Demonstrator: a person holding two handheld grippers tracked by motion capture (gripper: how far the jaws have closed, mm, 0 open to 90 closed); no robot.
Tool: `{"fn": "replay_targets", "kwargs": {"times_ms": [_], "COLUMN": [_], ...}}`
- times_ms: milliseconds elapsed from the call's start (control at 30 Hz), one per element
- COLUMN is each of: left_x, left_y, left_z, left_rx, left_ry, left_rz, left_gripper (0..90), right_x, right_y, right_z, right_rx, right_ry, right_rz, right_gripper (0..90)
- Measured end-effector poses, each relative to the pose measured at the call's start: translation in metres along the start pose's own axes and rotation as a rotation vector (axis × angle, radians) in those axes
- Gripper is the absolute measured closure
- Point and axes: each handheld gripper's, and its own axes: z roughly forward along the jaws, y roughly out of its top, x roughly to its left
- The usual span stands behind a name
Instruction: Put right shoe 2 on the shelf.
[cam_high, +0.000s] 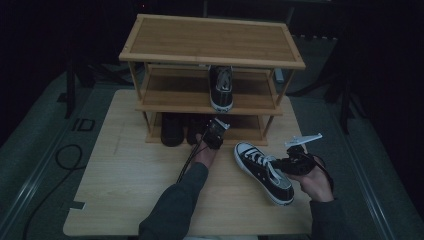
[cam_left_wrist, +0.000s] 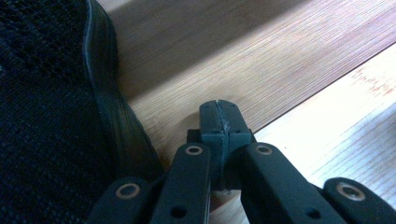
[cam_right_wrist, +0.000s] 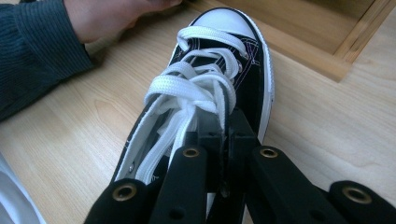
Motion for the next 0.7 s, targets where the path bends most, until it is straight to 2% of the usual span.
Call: {"fn": "replay_targets", "kwargs": {"times_ms": [700], "left_x": [0.0], "left_y": [0.0], "left_z": [0.0], "left_rx": [-0.002], "left_ry": [0.0], "left_rz": [0.0], "left_gripper": [90.0], "right_x": [0.001], "right_y": [0.017], "right_z": [-0.023], "right_rx": [-0.026], "right_ry": [0.019], "right_rz": [-0.068], "right_gripper": [88.0]}}
